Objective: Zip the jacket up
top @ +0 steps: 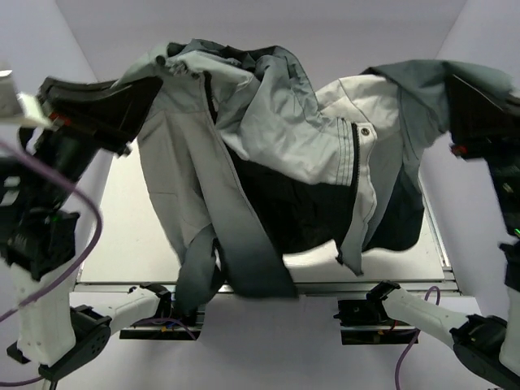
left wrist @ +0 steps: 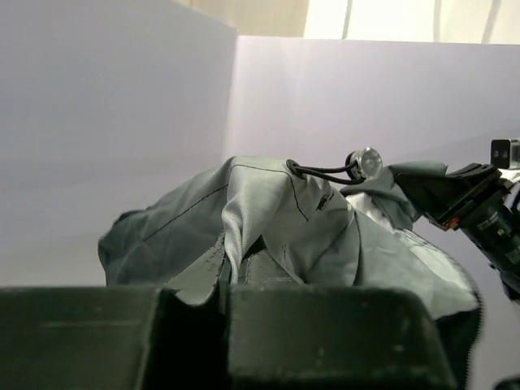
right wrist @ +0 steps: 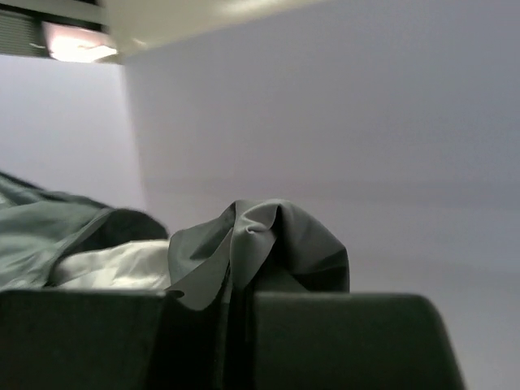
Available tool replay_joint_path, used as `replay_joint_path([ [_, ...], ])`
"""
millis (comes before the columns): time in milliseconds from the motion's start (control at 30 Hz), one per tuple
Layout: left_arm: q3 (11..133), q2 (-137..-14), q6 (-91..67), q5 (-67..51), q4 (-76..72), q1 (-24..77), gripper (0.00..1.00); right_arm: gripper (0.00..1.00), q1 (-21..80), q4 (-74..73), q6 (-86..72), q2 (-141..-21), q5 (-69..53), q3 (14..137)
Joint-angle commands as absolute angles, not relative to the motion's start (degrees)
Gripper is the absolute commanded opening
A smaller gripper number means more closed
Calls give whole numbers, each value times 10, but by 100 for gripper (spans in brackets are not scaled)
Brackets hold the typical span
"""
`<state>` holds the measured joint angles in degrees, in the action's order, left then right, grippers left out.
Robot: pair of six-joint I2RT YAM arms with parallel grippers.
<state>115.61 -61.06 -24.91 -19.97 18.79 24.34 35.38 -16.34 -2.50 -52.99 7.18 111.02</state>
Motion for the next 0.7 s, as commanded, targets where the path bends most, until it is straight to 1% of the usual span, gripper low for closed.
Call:
replay_joint_path([
  [0, 1144, -693, -250, -142, 149, 243, 0, 0, 352, -168, -32, -612, 231, 1111],
  [67, 1119, -728, -241, -97, 149, 243, 0, 0, 352, -181, -52, -677, 313, 1116],
  [100, 1109, -767, -231, -72, 149, 243, 0, 0, 351, -181, -51, -725, 395, 1116],
  [133, 1099, -789, -231, -42, 148, 243, 0, 0, 348, -180, -53, -749, 429, 1114],
  [167, 1079, -813, -225, 25, 148, 243, 0, 0, 320, -195, -61, -777, 437, 1119],
  [200, 1071, -839, -218, 61, 147, 243, 0, 0, 294, -217, -81, -804, 411, 1126],
  [233, 1069, -901, -210, 91, 149, 241, 0, 0, 265, -238, -109, -860, 363, 1130],
  [267, 1079, -937, -214, 109, 155, 223, 0, 0, 201, -250, -159, -887, 306, 1130],
  [300, 1090, -973, -215, 115, 157, 213, 0, 0, 174, -230, -176, -912, 181, 1107],
  [333, 1103, -1045, -215, 110, 161, 205, 0, 0, 157, -203, -185, -958, 134, 1088],
  [367, 1120, -1081, -213, 100, 162, 191, 11, 0, 140, -184, -193, -986, 101, 1082],
  [400, 1176, -1117, -211, 78, 170, 186, 68, 0, 135, -185, -194, -1014, 45, 1111],
  [433, 1213, -1153, -209, 62, 198, 182, 96, 5, 134, -197, -192, -1073, 27, 1140],
  [467, 1249, -1215, -207, 49, 212, 178, 98, 15, 134, -208, -184, -1102, 11, 1169],
  [500, 1326, -1242, -206, 37, 229, 179, 98, 27, 134, -225, -177, -1126, -18, 1199],
  [533, 1353, -1262, -201, 26, 257, 179, 98, 48, 134, -263, -175, -1157, -24, 1249],
  [600, 1362, -1266, -200, 14, 265, 180, 98, 67, 135, -284, -169, -1161, -23, 1255],
  [633, 1305, -1249, -198, 5, 241, 179, 98, 89, 135, -280, -165, -1133, -19, 1207],
  [667, 1263, -1227, -199, 5, 225, 179, 98, 89, 136, -271, -164, -1109, -15, 1168],
])
